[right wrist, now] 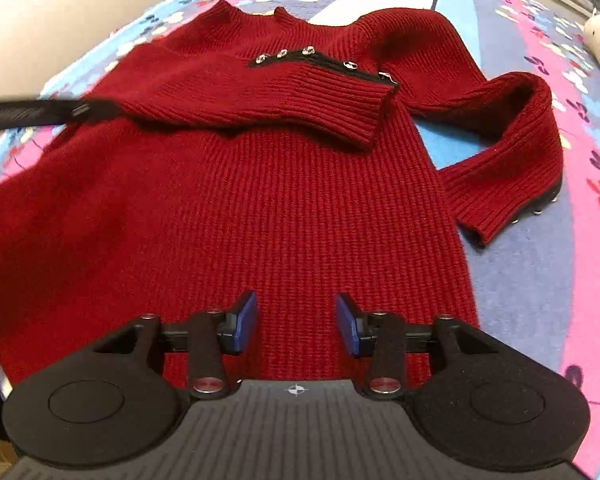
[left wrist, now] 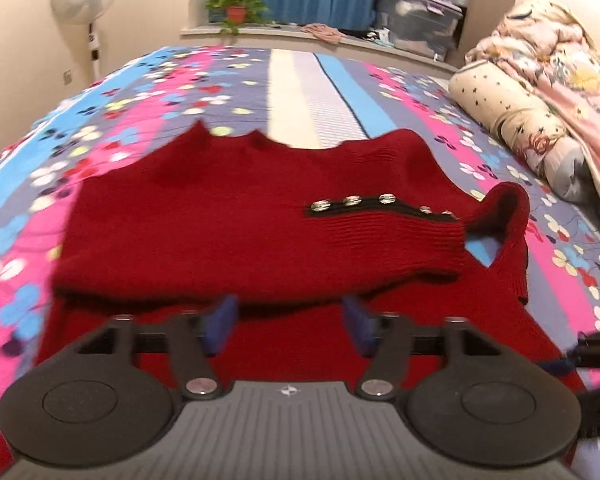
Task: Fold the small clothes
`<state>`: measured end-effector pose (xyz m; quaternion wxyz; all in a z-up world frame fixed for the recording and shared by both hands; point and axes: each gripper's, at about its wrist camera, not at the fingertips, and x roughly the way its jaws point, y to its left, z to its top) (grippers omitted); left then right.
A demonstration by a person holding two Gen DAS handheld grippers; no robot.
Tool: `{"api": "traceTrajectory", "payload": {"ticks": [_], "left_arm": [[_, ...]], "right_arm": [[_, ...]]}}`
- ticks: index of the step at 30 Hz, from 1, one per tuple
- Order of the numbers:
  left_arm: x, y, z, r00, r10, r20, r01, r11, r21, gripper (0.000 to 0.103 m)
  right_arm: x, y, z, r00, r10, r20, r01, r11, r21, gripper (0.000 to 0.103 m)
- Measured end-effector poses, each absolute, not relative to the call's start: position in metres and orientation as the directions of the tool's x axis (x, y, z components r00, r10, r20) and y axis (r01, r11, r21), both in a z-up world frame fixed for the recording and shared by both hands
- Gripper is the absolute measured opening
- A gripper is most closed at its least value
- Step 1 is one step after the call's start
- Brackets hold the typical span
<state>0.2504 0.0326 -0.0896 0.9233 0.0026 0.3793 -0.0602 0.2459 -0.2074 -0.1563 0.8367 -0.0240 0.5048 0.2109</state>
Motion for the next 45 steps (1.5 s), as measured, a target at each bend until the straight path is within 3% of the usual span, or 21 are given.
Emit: {"api": "traceTrajectory", "payload": {"ticks": [4, 8, 9, 11, 12, 14, 16, 20, 23, 25, 28, 34, 37, 38, 39, 40, 42, 45], "left_arm": [[0.279, -0.014, -0.109, 0.683, -0.118, -0.721, 0.167, 0.986, -0.002, 0.084], [0.3, -0.05, -0.129, 0.678, -0.069, -0.732, 0.257, 0.955, 0.149, 0.083], [0.304, -0.055, -0.132, 0.679, -0.053, -0.732, 0.278, 0.941, 0.19, 0.075], [0.311, -0.053, -0.136, 0.659, -0.057, -0.75, 0.319, 0.924, 0.21, 0.037], [0.315, -0.048, -0.136, 0.639, -0.081, -0.765, 0.342, 0.921, 0.188, 0.005], [0.315, -0.032, -0.127, 0.665, -0.086, -0.742, 0.331, 0.925, 0.19, 0.0], [0.31, 0.0, -0.107, 0.732, -0.022, -0.681, 0.233, 0.947, 0.219, 0.0], [0.29, 0.09, -0.076, 0.792, 0.031, -0.61, 0.042, 0.994, 0.105, 0.0], [0.272, 0.133, -0.07, 0.803, -0.021, -0.596, 0.052, 0.998, 0.035, 0.0], [0.263, 0.136, -0.072, 0.805, -0.085, -0.587, 0.117, 0.993, 0.017, 0.007], [0.258, 0.118, -0.078, 0.804, -0.157, -0.573, 0.223, 0.974, 0.046, 0.031], [0.275, 0.031, -0.116, 0.75, -0.242, -0.615, 0.415, 0.896, 0.155, 0.058], [0.294, -0.007, -0.144, 0.716, -0.2, -0.669, 0.453, 0.862, 0.227, 0.057], [0.301, -0.017, -0.155, 0.696, -0.178, -0.696, 0.471, 0.845, 0.254, 0.049], [0.306, -0.022, -0.164, 0.694, -0.143, -0.706, 0.47, 0.832, 0.294, 0.016], [0.308, -0.023, -0.168, 0.7, -0.118, -0.705, 0.464, 0.825, 0.323, 0.01], [0.311, -0.003, -0.156, 0.723, -0.146, -0.675, 0.436, 0.855, 0.282, 0.008], [0.3, 0.069, -0.111, 0.833, -0.044, -0.551, 0.224, 0.938, 0.264, 0.007]], "right_arm": [[0.244, -0.211, -0.152, 0.412, 0.308, -0.858, -0.396, 0.908, 0.136, 0.048], [0.246, -0.215, -0.151, 0.424, 0.302, -0.854, -0.393, 0.911, 0.127, 0.049], [0.247, -0.215, -0.152, 0.423, 0.3, -0.855, -0.395, 0.91, 0.124, 0.049], [0.248, -0.214, -0.154, 0.422, 0.288, -0.86, -0.405, 0.908, 0.106, 0.049], [0.249, -0.213, -0.155, 0.42, 0.283, -0.862, -0.409, 0.907, 0.099, 0.049], [0.25, -0.212, -0.158, 0.417, 0.276, -0.866, -0.414, 0.906, 0.089, 0.049], [0.25, -0.211, -0.158, 0.415, 0.271, -0.869, -0.42, 0.904, 0.082, 0.049], [0.25, -0.207, -0.159, 0.412, 0.265, -0.872, -0.434, 0.899, 0.068, 0.049], [0.25, -0.203, -0.161, 0.419, 0.24, -0.876, -0.441, 0.897, 0.035, 0.049], [0.25, -0.2, -0.161, 0.435, 0.222, -0.872, -0.432, 0.902, 0.014, 0.049], [0.252, -0.196, -0.161, 0.454, 0.214, -0.865, -0.414, 0.91, 0.008, 0.049], [0.254, -0.193, -0.168, 0.442, 0.21, -0.872, -0.425, 0.905, 0.003, 0.052], [0.257, -0.195, -0.17, 0.437, 0.218, -0.873, -0.424, 0.906, 0.014, 0.056], [0.257, -0.196, -0.171, 0.436, 0.22, -0.873, -0.426, 0.905, 0.015, 0.057], [0.258, -0.196, -0.171, 0.436, 0.221, -0.873, -0.427, 0.904, 0.015, 0.058], [0.259, -0.196, -0.172, 0.435, 0.222, -0.873, -0.429, 0.903, 0.016, 0.058], [0.26, -0.196, -0.173, 0.434, 0.225, -0.872, -0.432, 0.902, 0.017, 0.059], [0.261, -0.198, -0.172, 0.433, 0.228, -0.872, -0.435, 0.9, 0.019, 0.059]]}}
